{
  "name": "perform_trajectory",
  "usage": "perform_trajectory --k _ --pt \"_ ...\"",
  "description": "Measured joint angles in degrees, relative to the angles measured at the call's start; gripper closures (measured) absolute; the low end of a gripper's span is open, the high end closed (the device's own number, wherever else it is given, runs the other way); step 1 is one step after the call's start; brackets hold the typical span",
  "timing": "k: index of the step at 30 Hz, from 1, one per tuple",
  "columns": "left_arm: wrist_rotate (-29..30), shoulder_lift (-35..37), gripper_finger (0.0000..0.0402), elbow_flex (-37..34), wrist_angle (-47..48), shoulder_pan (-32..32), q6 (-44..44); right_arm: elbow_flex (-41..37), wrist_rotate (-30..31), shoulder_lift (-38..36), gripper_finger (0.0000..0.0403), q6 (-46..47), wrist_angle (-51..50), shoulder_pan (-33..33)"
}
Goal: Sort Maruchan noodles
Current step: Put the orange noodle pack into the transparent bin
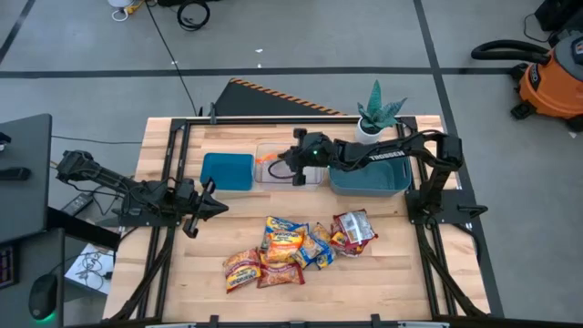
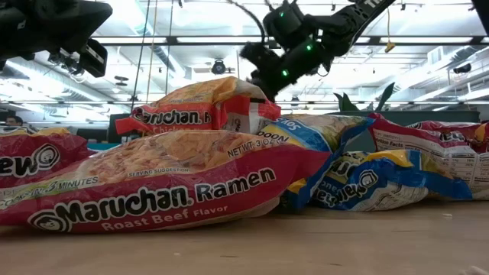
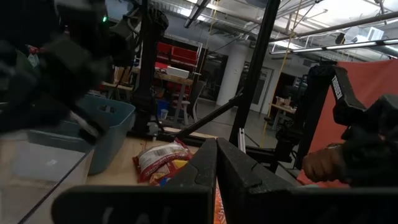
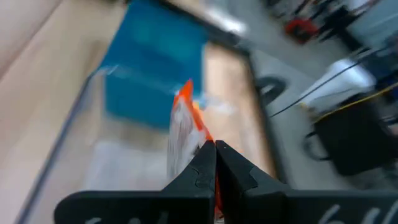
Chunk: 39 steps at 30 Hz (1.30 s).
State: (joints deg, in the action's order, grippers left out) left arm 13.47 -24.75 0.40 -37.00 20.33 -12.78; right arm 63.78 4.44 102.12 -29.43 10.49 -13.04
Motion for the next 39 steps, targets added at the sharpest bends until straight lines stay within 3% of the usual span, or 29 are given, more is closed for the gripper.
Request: perform_trajectory --k 11,19,25,32,39 --pt "0.0 0.0 0.0388 0.0 0.0 0.0 0.0 0.0 -9.6 1.8 0.0372 6.8 -8.7 1.1" --pt "0.0 0.0 0.0388 0.0 0.0 0.0 0.0 0.8 -10.5 0.5 0.0286 10.3 -14.7 1.0" --pt "0.0 0.0 0.0388 0.0 0.0 0.0 0.0 9.2 -7.7 -0.1 0.0232 12.3 -25.9 2.0" --pt "0.0 0.0 0.0388 0.0 0.3 0.0 0.0 13.8 -12.2 -0.1 0.0226 11.9 -28.1 8.2" --pt "0.0 0.0 0.0388 0.0 0.4 0.0 0.0 14.2 -13.6 -0.1 0.0225 12.5 -31.7 19.1"
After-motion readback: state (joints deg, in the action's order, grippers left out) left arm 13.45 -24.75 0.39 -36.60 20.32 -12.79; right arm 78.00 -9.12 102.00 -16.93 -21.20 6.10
